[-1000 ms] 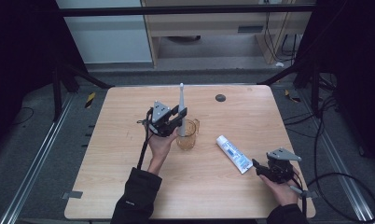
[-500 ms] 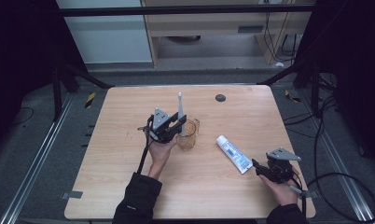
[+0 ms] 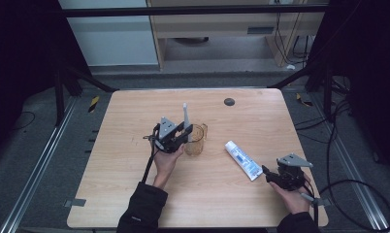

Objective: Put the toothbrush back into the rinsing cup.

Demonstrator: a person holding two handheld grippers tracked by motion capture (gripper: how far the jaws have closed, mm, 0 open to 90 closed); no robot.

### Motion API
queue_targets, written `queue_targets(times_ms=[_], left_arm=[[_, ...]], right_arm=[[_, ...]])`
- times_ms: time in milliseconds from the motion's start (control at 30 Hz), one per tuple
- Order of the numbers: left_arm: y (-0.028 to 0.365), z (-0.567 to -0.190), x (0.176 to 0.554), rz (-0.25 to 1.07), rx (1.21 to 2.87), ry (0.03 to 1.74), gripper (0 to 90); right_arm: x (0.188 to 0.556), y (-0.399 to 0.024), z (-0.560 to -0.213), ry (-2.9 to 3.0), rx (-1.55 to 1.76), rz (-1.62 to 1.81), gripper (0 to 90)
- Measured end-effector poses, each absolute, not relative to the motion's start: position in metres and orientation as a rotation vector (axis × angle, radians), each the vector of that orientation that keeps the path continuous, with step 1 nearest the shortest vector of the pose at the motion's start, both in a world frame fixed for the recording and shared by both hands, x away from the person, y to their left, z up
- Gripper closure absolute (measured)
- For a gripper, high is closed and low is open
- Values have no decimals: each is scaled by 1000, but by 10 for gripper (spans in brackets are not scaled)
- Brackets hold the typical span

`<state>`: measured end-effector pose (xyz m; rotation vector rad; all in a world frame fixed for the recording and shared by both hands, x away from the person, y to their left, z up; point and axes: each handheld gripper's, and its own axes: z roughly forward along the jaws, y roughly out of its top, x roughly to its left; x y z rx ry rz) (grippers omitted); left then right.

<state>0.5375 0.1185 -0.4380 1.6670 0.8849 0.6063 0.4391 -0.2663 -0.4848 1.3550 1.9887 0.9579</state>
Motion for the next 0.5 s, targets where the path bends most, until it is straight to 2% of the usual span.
queue_targets(times_ms=[167,500], left_arm=[[119,-439,536,608,1667,884,666],[121,-443,535,601,1686,890,584]], right_arm=[[439,-266,-485,1989,1356,960,360],[439,-266,-485,1990,1350,955,360]])
